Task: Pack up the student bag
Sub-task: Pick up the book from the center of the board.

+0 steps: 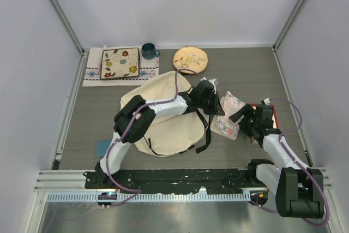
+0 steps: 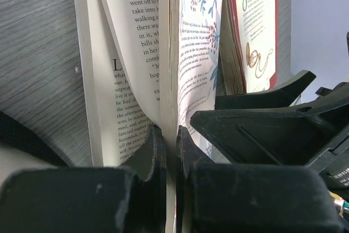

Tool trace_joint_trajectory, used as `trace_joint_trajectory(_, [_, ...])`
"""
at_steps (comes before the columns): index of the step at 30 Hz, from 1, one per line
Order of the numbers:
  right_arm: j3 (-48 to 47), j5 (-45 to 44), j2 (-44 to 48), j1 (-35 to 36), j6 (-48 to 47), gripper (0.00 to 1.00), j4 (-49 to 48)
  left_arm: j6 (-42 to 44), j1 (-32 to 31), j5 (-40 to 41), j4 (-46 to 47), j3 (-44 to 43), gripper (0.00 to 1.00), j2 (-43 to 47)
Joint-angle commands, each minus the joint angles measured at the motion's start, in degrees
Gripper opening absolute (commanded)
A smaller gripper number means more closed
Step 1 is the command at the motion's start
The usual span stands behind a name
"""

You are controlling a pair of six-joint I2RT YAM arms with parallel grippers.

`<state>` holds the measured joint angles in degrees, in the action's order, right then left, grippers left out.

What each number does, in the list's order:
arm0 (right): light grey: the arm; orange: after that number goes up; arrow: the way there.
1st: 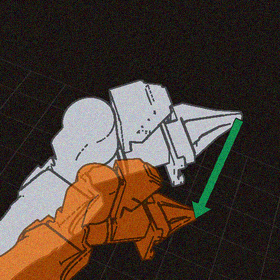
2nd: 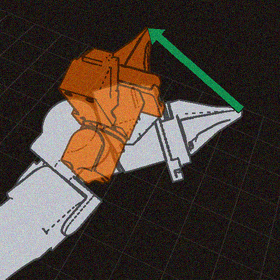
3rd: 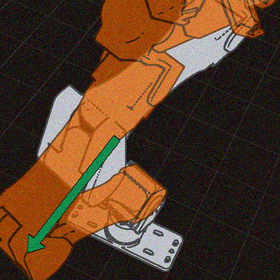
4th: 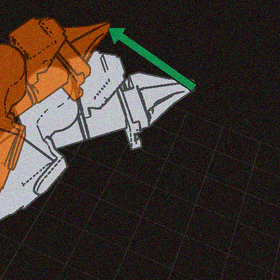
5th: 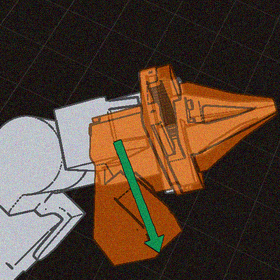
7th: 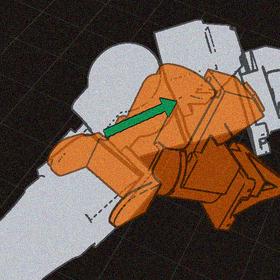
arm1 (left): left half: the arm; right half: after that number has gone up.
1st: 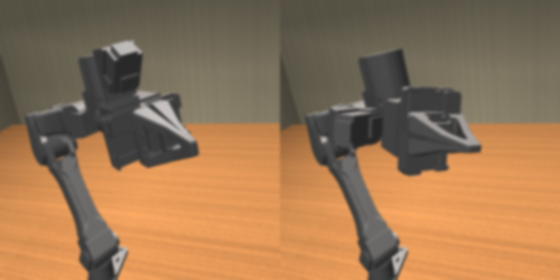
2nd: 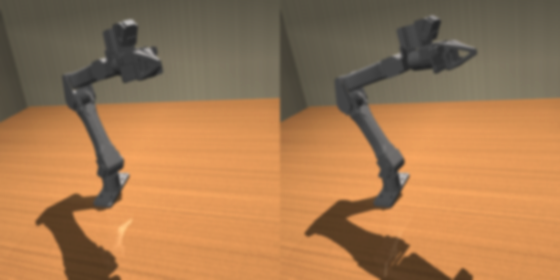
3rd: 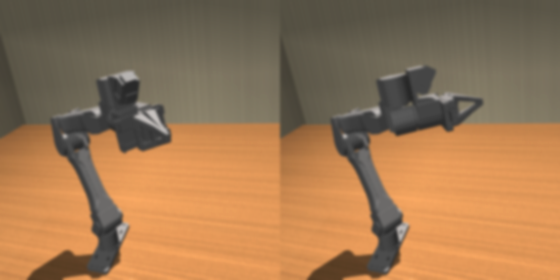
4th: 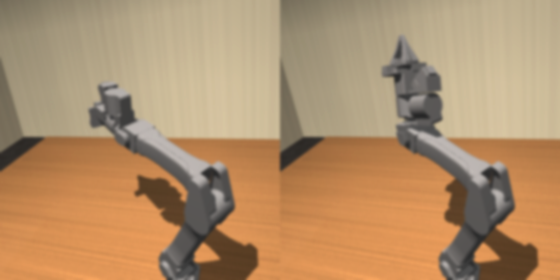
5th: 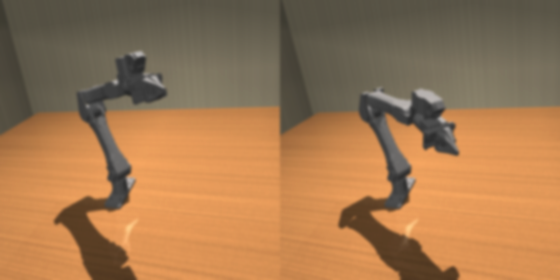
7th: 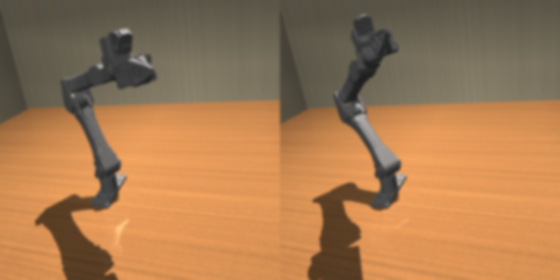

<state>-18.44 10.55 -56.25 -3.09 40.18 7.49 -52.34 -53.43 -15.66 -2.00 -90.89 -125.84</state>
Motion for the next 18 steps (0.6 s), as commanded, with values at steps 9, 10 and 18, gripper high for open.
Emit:
trace_joint_trajectory(9, [-5.29, 5.18, 9.66, -0.16, 2.70, 0.88, 6.31, 2.33, -0.89, -3.50, 4.72, 2.47, 0.00, 15.18])
trace_joint_trajectory(10, [-6.25, 5.36, 10.80, -0.33, 2.97, 0.88, 6.92, 2.33, -0.63, -3.50, 5.07, 3.00, 0.00, 16.06])
trace_joint_trajectory(18, [-11.18, 8.25, 18.89, -0.42, 4.73, 0.90, 11.15, 1.36, 1.83, -5.08, 9.91, 7.92, 0.00, 24.66])
